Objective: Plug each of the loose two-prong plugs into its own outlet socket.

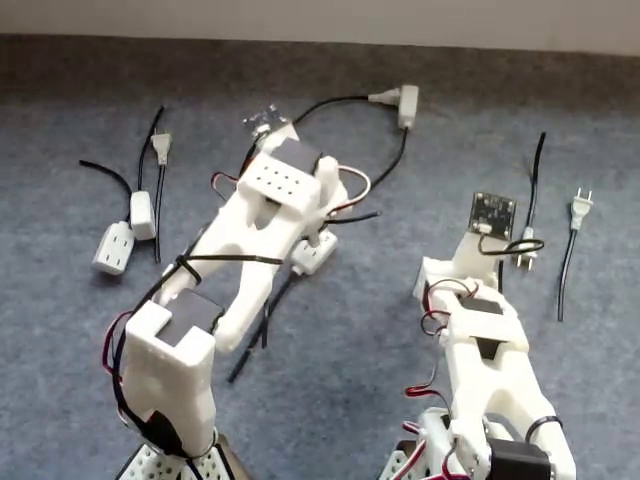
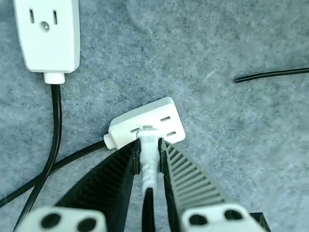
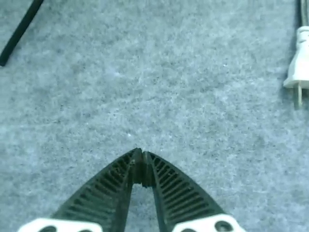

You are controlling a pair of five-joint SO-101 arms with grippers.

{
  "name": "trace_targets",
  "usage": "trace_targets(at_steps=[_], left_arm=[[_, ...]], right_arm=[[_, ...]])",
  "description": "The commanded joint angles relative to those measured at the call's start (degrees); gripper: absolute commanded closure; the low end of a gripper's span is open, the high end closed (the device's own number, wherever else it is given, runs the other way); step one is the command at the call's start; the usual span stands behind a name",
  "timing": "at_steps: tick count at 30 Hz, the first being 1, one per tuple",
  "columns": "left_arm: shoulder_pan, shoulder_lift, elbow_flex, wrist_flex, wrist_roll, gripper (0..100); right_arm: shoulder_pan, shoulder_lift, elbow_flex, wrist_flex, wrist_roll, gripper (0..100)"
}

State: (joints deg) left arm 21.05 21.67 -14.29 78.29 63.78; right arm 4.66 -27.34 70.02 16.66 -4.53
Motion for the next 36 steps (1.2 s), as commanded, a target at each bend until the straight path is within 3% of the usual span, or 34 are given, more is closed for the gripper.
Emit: trace_targets(at_steps=[1, 7, 18, 36], left_arm=[[0.3, 0.0, -3.0, 0.2, 0.4, 99], [0.0, 0.1, -2.5, -0.8, 5.5, 99], [1.2, 0.1, 2.2, -8.2, 5.7, 99], [3.7, 0.0, 2.5, -8.0, 5.7, 99]], right_arm=[[-0.4, 0.0, -0.2, -0.9, -0.3, 99.1], [-0.4, 0.0, -0.2, -0.9, -0.3, 99.1], [-0.5, 0.0, -0.2, -0.9, -0.3, 99.1], [-0.5, 0.0, -0.2, -0.9, -0.3, 99.1]])
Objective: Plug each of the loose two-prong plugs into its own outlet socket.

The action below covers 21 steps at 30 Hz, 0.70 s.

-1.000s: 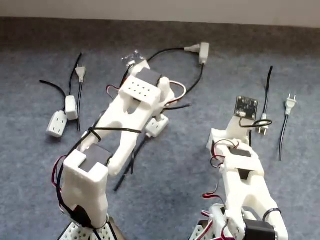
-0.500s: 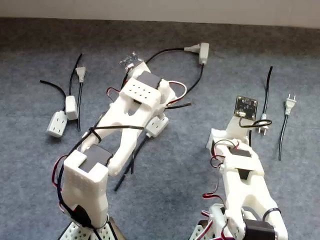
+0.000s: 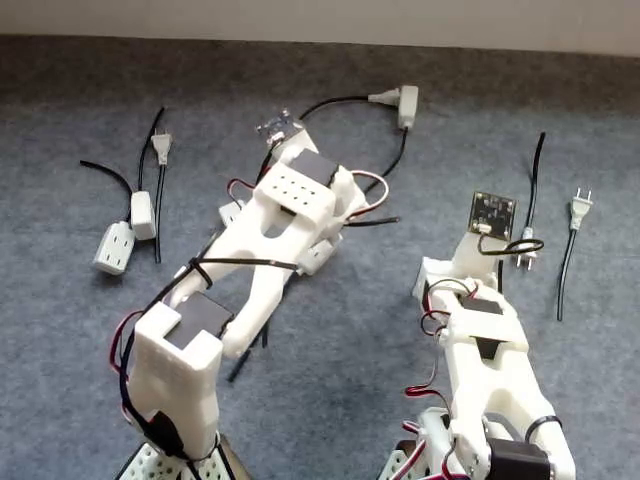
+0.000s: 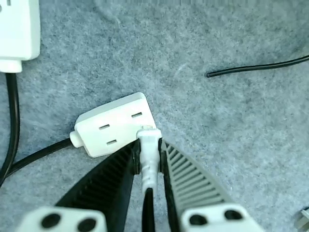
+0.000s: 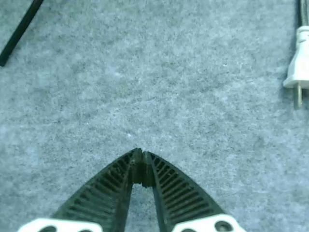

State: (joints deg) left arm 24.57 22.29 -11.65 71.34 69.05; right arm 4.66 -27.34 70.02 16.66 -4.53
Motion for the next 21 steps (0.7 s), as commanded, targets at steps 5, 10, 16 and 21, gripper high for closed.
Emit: trace_targets(at_steps=[5, 10, 16, 21], left_arm=[[-1.5, -0.6, 0.7, -1.1, 0.4, 99], [-1.7, -0.6, 1.1, -1.4, 0.4, 99], [-2.6, -0.5, 1.2, -1.1, 0.4, 99], [-4.5, -0.5, 2.5, -1.4, 0.4, 99]], right_arm=[[-0.5, 0.0, -0.2, -0.9, -0.3, 99.1], [-0.5, 0.0, -0.2, -0.9, -0.3, 99.1], [-0.5, 0.0, -0.2, -0.9, -0.3, 99.1], [-0.5, 0.0, -0.2, -0.9, -0.3, 99.1]])
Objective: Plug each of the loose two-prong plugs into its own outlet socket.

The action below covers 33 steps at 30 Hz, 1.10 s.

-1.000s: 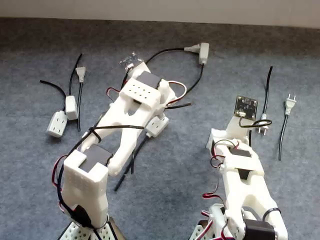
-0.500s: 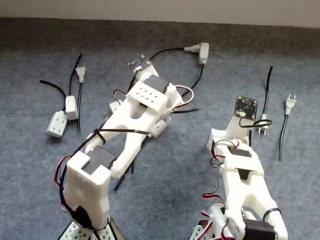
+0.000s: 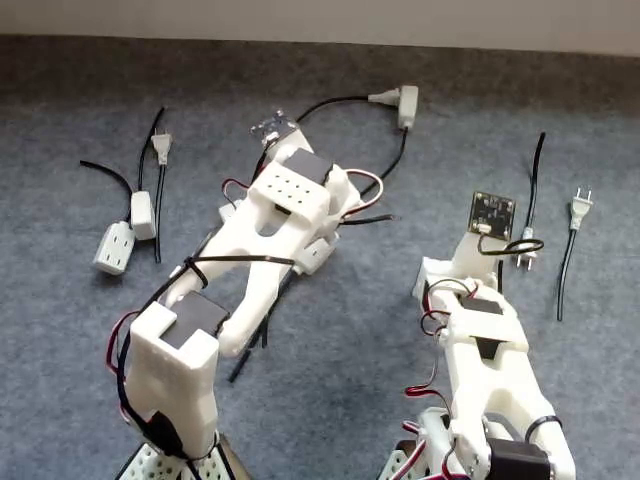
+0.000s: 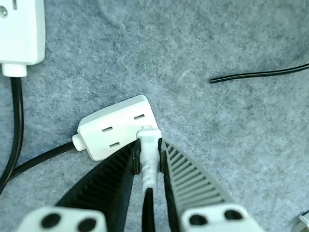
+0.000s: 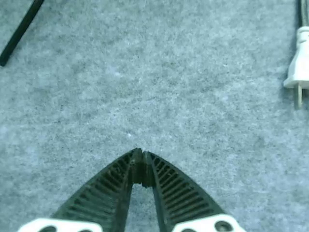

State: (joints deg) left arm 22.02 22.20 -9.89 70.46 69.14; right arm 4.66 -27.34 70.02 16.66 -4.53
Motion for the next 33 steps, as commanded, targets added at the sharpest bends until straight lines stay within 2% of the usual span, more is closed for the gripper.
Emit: trace_targets(at_steps=[1, 15, 20, 33], left_arm=[[-2.1, -0.4, 1.0, -0.5, 0.4, 99], [-2.8, -0.9, 0.7, -0.6, 0.4, 99], [-5.7, -0.7, 0.7, -0.5, 5.3, 99], [-5.8, -0.5, 1.2, -0.5, 5.3, 99]], right_arm=[[-0.5, 0.0, -0.2, -0.9, -0.3, 99.1], [-0.5, 0.0, -0.2, -0.9, -0.3, 99.1], [-0.5, 0.0, -0.2, -0.9, -0.3, 99.1], [-0.5, 0.0, -0.2, -0.9, -0.3, 99.1]])
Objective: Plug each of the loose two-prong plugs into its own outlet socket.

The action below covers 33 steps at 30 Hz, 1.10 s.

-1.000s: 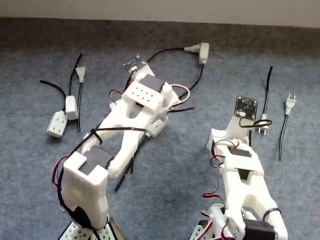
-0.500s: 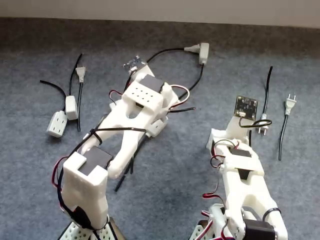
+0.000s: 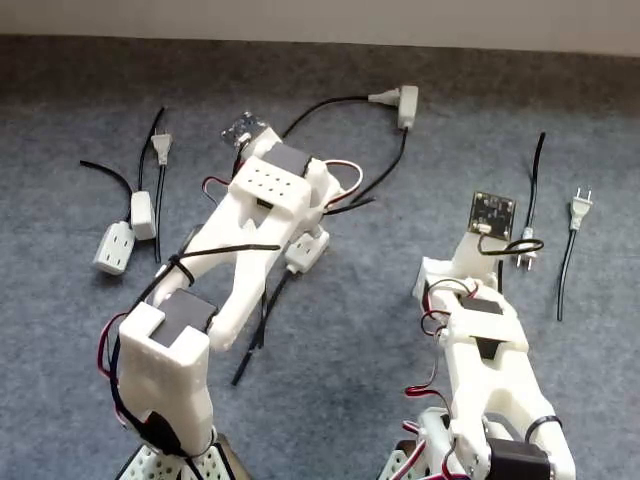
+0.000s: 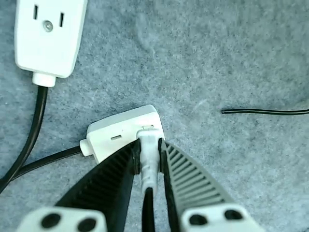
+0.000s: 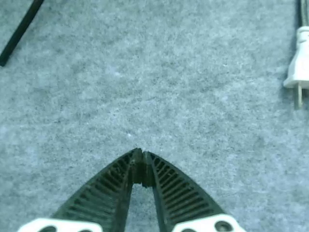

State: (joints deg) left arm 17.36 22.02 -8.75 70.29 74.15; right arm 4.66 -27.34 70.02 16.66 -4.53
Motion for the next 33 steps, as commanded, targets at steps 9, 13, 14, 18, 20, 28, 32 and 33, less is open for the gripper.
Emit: trace_targets(at_steps=[9, 13, 14, 18, 20, 28, 32, 33], left_arm=[[0.6, -0.1, 0.4, -0.4, 0.6, 99], [2.2, -0.1, 3.3, -2.5, 0.7, 99], [2.2, -0.1, 4.2, -3.5, 0.8, 99], [2.4, -0.1, 6.4, -5.7, 3.7, 99], [2.7, -0.1, 6.7, -5.7, 3.9, 99], [2.9, -0.1, 9.5, -5.7, 3.9, 99], [1.0, -0.1, 12.5, -5.5, 3.9, 99], [0.2, -0.1, 12.8, -5.4, 3.9, 99]], right_arm=[[-0.5, 0.0, -0.2, -0.9, -0.3, 99.1], [-0.5, 0.0, -0.2, -0.9, -0.3, 99.1], [-0.5, 0.0, -0.2, -0.9, -0.3, 99.1], [-0.5, 0.0, -0.2, -0.9, -0.3, 99.1], [-0.5, 0.0, -0.2, -0.9, -0.3, 99.1], [-0.5, 0.0, -0.2, -0.9, -0.3, 99.1], [-0.5, 0.0, -0.2, -0.9, -0.3, 99.1], [-0.5, 0.0, -0.2, -0.9, -0.3, 99.1]])
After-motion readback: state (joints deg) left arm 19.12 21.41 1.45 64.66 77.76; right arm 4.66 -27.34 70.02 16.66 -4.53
